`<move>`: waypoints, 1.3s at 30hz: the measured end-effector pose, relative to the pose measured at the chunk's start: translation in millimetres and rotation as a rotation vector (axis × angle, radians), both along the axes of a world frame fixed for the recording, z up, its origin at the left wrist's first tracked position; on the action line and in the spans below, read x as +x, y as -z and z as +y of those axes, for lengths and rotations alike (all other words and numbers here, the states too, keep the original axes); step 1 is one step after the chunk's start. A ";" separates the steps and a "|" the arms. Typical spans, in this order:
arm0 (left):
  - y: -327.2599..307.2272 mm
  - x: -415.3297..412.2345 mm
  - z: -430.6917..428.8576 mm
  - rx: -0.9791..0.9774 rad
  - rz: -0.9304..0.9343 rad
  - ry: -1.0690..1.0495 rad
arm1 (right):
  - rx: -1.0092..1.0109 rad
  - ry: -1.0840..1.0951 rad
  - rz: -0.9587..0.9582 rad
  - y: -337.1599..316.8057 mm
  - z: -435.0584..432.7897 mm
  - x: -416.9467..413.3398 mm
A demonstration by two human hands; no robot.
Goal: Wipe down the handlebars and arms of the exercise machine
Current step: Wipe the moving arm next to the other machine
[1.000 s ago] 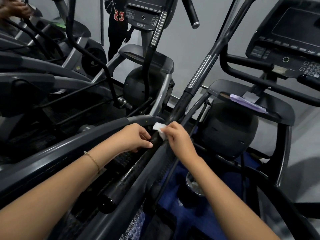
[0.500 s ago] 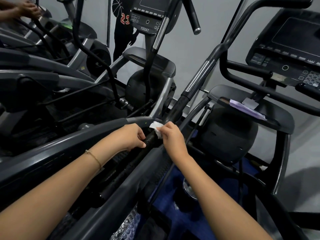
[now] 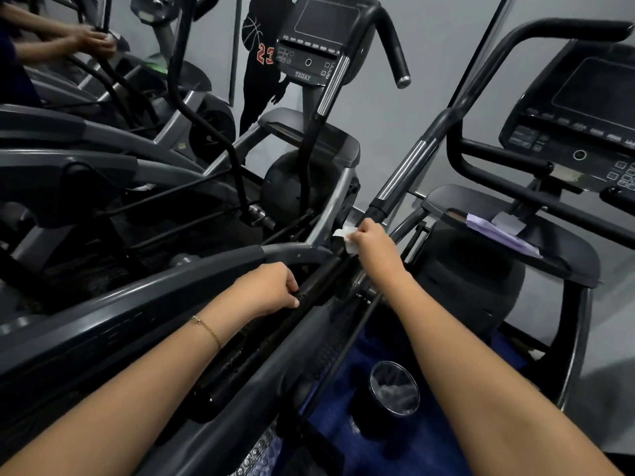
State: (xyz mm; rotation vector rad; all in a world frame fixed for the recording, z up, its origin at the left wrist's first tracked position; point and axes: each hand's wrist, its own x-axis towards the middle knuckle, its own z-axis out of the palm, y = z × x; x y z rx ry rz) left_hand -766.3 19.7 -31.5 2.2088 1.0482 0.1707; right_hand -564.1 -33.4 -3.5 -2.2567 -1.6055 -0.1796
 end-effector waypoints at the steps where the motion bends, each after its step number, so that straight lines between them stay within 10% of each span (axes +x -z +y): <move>1: 0.1 -0.1 0.4 -0.005 0.000 0.004 | 0.009 0.014 0.013 3.8 -0.4 -2.4; 39: 2.0 0.7 5.6 -0.104 -0.059 0.089 | 0.128 -0.095 -0.021 51.9 -57.2 -94.6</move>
